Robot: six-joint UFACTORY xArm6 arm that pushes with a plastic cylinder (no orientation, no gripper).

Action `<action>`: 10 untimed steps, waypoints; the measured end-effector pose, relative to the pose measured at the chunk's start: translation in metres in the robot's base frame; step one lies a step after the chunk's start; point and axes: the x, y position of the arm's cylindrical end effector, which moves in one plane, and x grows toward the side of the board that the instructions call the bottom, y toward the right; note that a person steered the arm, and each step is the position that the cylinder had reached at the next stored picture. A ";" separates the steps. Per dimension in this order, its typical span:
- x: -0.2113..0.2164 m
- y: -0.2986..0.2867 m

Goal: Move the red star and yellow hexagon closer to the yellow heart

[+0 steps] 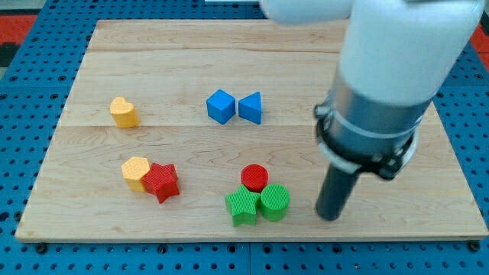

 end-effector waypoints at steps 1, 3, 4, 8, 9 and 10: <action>0.013 -0.067; 0.007 -0.164; -0.026 -0.171; -0.057 -0.257; -0.046 -0.269; -0.025 -0.259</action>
